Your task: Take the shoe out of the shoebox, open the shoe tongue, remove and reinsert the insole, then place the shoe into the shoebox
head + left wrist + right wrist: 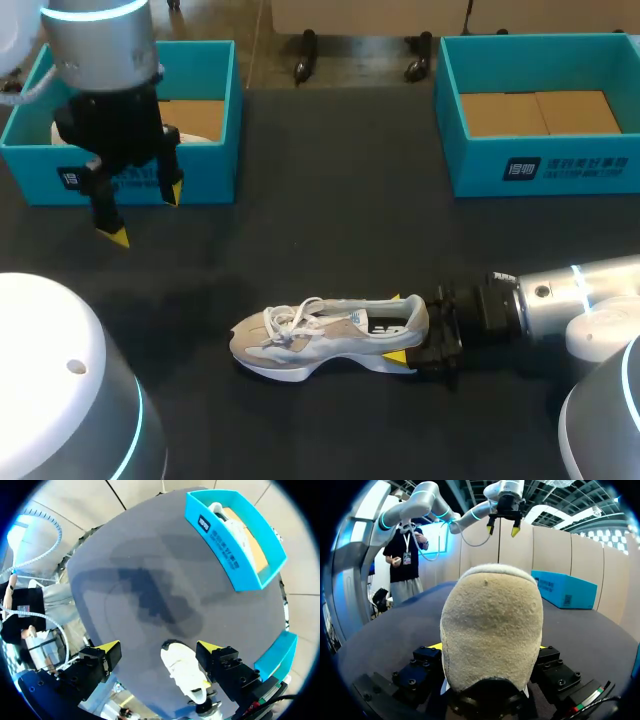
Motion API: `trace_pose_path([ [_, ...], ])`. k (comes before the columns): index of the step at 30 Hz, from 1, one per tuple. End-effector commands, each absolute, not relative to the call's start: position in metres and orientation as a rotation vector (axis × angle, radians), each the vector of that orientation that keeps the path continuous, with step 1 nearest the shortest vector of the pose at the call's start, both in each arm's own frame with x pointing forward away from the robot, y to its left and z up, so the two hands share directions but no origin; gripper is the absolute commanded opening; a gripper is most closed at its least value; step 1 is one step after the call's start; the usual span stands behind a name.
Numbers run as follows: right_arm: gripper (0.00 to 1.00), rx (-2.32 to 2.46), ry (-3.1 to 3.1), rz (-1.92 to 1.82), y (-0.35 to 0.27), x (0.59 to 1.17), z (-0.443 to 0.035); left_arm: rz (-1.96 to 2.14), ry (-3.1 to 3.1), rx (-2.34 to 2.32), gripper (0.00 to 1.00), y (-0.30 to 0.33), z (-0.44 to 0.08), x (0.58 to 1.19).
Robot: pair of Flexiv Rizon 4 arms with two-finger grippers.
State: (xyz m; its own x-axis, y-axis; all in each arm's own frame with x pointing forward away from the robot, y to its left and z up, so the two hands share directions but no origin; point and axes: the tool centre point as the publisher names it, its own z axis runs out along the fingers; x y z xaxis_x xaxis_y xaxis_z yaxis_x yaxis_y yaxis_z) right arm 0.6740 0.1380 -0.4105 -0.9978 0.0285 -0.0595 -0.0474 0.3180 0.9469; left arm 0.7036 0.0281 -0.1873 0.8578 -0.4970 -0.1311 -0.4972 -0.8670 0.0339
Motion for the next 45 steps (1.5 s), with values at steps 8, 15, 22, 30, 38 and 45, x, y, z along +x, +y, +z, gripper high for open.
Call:
trace_pose_path([
  [8,0.0,-0.018,2.502,1.793,0.14,0.675,-0.414,-0.238,2.245,-2.176,1.0,0.033,-0.19,0.692],
  [15,0.0,-0.018,2.502,1.793,0.14,0.675,-0.414,-0.233,2.354,-2.142,1.0,0.029,-0.191,0.688],
  [22,0.0,-0.018,2.502,1.793,0.14,0.675,-0.414,-0.207,2.227,-2.3,1.0,0.017,-0.189,0.688],
  [30,0.0,-0.018,2.502,1.793,0.14,0.675,-0.414,0.114,0.864,-3.03,1.0,-0.007,-0.179,0.73],
  [38,0.0,-0.018,2.502,1.793,0.14,0.675,-0.414,0.35,0.169,-3.047,1.0,0.008,-0.183,0.76],
  [45,0.0,-0.018,2.502,1.793,0.14,0.675,-0.414,0.33,0.174,-3.043,1.0,0.01,-0.182,0.761],
])
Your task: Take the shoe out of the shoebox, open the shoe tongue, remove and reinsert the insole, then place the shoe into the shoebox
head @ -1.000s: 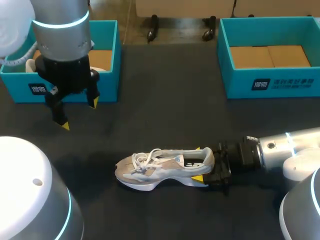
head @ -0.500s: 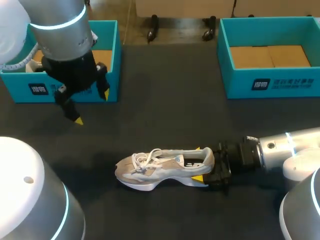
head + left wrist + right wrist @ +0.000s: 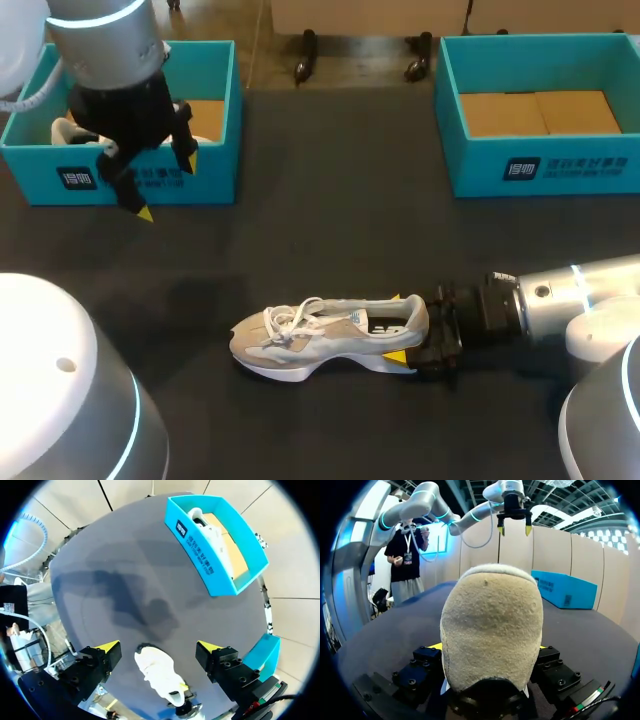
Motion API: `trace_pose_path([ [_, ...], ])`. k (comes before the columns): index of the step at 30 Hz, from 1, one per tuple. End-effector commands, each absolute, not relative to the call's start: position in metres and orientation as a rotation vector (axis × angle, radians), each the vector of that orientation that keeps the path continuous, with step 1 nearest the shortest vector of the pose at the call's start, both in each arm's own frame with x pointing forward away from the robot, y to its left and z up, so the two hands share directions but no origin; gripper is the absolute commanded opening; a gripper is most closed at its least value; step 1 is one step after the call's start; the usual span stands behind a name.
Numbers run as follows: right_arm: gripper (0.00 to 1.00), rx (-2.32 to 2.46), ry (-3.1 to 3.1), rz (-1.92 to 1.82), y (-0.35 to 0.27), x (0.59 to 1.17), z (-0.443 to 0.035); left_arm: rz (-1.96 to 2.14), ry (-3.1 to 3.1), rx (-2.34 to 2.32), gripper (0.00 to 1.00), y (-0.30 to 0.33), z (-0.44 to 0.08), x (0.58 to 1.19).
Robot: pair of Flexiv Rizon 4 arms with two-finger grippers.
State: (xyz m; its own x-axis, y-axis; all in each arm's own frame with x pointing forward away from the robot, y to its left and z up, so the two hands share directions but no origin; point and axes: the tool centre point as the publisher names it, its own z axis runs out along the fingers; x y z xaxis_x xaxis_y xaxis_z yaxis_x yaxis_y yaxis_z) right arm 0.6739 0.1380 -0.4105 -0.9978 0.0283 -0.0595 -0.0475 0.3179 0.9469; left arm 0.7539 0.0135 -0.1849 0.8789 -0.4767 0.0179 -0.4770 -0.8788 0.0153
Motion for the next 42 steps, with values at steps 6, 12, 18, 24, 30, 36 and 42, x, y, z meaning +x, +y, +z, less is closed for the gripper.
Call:
trace_pose_path([
  [6,0.0,-0.018,2.502,1.793,0.14,0.675,-0.414,-0.349,-0.138,3.196,1.0,0.012,-0.182,0.763],
  [12,0.0,-0.018,2.502,1.793,0.14,0.675,-0.414,-0.4,0.386,3.07,1.0,0.012,-0.18,0.763],
  [18,0.0,-0.018,2.502,1.793,0.14,0.675,-0.414,-0.612,1.543,2.635,1.0,0.004,-0.182,0.77],
  [24,0.0,-0.018,2.502,1.793,0.14,0.675,-0.414,-0.47,1.62,2.61,1.0,-0.002,-0.183,0.759],
  [30,0.0,-0.018,2.502,1.793,0.14,0.675,-0.414,-0.47,1.62,2.61,1.0,-0.002,-0.183,0.759],
  [36,0.0,-0.018,2.502,1.793,0.14,0.675,-0.414,-0.285,1.757,2.443,1.0,-0.02,-0.191,0.727],
  [42,0.0,-0.018,2.502,1.793,0.14,0.675,-0.414,-0.151,2.422,1.87,1.0,-0.052,-0.2,0.713],
])
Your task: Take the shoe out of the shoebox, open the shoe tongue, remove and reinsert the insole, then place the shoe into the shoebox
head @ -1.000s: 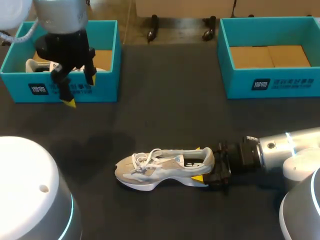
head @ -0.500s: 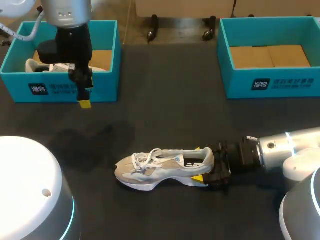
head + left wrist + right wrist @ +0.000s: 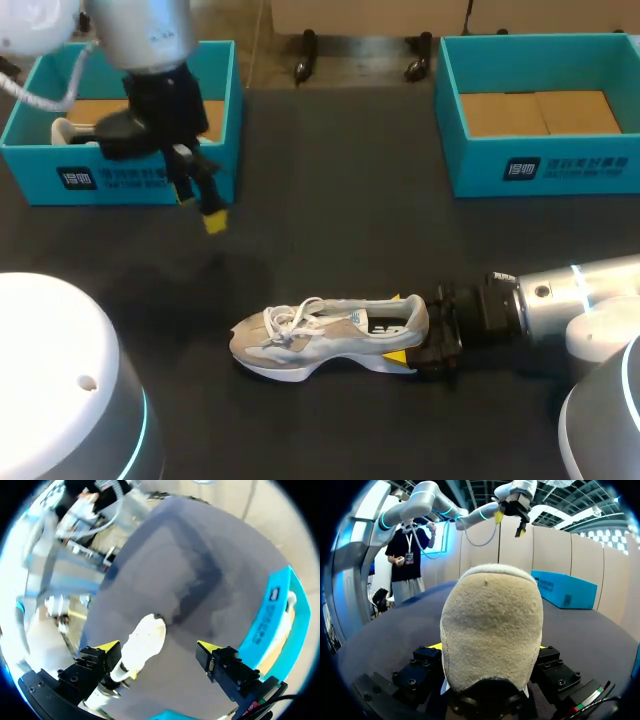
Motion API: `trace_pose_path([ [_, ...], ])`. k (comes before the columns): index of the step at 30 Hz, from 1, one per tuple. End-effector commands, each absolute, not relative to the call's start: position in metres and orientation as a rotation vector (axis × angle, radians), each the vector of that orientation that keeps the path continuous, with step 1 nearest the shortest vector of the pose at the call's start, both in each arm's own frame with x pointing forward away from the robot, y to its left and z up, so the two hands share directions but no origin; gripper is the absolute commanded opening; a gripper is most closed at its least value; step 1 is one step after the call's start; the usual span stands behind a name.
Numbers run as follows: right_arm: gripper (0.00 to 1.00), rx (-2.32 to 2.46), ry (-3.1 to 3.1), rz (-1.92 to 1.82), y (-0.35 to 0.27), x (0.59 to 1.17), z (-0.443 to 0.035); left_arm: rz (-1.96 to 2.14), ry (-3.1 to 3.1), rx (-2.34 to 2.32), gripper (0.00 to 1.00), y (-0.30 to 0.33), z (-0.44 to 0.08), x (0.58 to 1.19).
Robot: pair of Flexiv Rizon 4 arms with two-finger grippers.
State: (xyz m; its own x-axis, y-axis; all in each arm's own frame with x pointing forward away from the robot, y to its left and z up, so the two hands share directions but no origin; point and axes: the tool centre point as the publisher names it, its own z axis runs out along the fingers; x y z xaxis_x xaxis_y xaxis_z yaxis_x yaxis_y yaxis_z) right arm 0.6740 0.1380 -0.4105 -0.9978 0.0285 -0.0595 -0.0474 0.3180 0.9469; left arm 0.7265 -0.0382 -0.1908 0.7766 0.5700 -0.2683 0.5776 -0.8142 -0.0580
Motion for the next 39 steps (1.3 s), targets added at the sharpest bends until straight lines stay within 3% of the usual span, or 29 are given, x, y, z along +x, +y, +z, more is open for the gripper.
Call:
trace_pose_path([
  [1,0.0,-0.018,2.502,1.793,0.14,0.675,-0.414,-0.071,2.505,1.774,1.0,-0.054,-0.202,0.713],
  [16,0.0,-0.018,2.502,1.793,0.14,0.675,-0.414,-0.056,2.578,1.605,1.0,-0.056,-0.199,0.718],
  [22,0.0,-0.018,2.502,1.793,0.14,0.675,-0.414,-0.074,2.851,1.084,1.0,-0.075,-0.202,0.709],
  [27,0.0,-0.018,2.502,1.793,0.14,0.675,-0.414,0.011,3.205,0.36,1.0,-0.094,-0.21,0.708],
  [29,0.0,-0.018,2.502,1.793,0.14,0.675,-0.414,0.205,3.065,0.197,1.0,-0.096,-0.212,0.705],
  [39,0.0,-0.018,2.502,1.793,0.14,0.675,-0.414,0.205,3.065,0.197,1.0,-0.096,-0.212,0.705],
])
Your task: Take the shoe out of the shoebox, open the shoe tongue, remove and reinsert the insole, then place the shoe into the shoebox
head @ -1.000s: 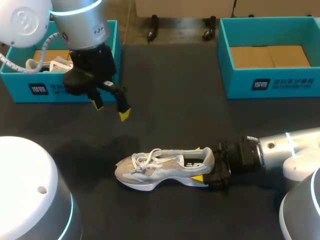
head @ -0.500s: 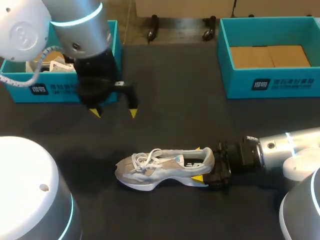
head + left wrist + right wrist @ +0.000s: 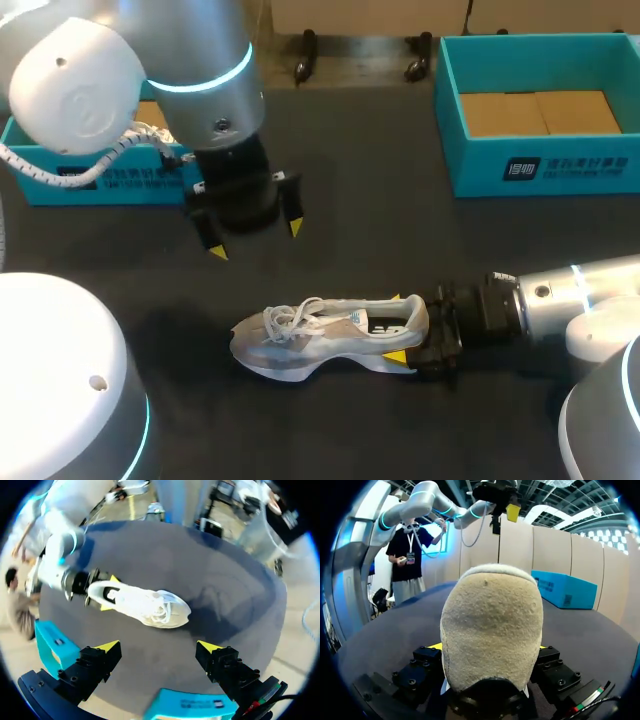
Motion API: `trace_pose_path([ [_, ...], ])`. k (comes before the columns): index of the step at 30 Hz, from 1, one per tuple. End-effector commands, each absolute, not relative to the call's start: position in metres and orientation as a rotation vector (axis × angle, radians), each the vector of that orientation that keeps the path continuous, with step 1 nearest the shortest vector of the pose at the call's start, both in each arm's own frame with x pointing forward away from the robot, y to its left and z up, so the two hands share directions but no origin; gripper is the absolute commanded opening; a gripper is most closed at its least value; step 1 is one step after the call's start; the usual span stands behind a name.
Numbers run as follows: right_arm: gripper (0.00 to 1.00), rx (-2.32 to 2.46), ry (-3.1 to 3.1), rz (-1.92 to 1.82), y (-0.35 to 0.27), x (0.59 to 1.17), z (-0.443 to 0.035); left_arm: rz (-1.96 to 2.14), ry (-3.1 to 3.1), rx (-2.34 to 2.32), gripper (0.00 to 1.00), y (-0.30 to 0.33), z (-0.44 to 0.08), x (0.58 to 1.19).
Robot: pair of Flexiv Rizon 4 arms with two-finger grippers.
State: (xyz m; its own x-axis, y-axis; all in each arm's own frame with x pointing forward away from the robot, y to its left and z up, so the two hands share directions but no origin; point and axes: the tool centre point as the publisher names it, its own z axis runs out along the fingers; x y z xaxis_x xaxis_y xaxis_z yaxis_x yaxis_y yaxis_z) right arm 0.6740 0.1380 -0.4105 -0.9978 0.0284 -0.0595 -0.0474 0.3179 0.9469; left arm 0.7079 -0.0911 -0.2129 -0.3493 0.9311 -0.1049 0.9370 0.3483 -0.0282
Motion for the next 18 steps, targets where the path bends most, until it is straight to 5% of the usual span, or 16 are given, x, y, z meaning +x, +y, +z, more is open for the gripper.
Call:
trace_pose_path([
  [1,0.0,-0.018,2.502,1.793,0.14,0.675,-0.414,0.205,3.065,0.197,1.0,-0.096,-0.212,0.705],
  [18,0.0,-0.018,2.502,1.793,0.14,0.675,-0.414,0.069,3.203,-1.454,1.0,-0.111,-0.224,0.706],
])
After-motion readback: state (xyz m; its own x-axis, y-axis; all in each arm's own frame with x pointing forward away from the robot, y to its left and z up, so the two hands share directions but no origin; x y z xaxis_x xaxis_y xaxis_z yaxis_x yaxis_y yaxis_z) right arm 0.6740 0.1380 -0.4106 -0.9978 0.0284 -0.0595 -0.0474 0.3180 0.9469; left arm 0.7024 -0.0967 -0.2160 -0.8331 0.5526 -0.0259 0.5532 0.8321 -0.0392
